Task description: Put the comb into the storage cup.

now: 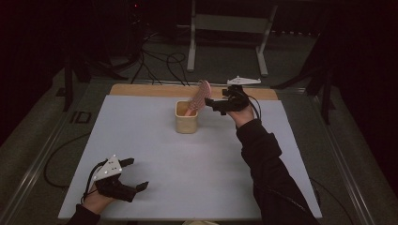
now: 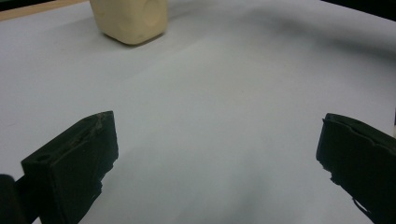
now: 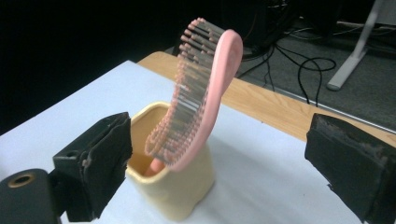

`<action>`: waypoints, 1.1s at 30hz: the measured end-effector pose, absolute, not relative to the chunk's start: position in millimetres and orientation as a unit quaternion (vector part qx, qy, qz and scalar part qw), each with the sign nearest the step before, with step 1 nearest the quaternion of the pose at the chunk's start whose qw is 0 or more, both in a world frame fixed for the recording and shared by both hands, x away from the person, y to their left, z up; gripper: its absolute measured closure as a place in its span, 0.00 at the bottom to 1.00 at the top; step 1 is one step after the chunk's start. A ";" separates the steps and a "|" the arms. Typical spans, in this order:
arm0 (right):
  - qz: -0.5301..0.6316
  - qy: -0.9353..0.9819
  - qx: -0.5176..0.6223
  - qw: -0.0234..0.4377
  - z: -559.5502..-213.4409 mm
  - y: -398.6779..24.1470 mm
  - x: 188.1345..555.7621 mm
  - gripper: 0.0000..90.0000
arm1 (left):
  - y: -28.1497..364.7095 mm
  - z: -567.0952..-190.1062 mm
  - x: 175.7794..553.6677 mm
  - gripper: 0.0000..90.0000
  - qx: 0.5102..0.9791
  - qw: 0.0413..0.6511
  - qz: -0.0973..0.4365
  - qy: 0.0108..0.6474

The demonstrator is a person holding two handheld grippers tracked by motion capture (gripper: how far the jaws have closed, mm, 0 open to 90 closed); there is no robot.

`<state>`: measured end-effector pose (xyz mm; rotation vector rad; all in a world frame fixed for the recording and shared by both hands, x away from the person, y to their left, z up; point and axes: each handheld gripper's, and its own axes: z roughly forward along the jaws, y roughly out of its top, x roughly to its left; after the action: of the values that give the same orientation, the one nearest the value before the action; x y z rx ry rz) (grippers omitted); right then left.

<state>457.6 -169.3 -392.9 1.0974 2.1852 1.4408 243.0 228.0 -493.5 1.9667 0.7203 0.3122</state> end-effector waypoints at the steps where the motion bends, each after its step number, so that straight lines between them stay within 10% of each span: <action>1: 0.501 0.762 0.382 0.151 -393.1 -170.6 456.3 0.08 | 228.1 -493.4 242.9 0.00 0.809 0.490 0.128 0.297; 33: 0.507 0.772 0.361 0.128 -422.7 -207.1 398.8 0.08 | 228.7 -493.2 242.7 0.00 0.810 0.489 0.129 0.296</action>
<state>398.8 -207.1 -422.7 1.0500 2.2456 1.4743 242.7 228.7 -493.2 1.9681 0.7202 0.3140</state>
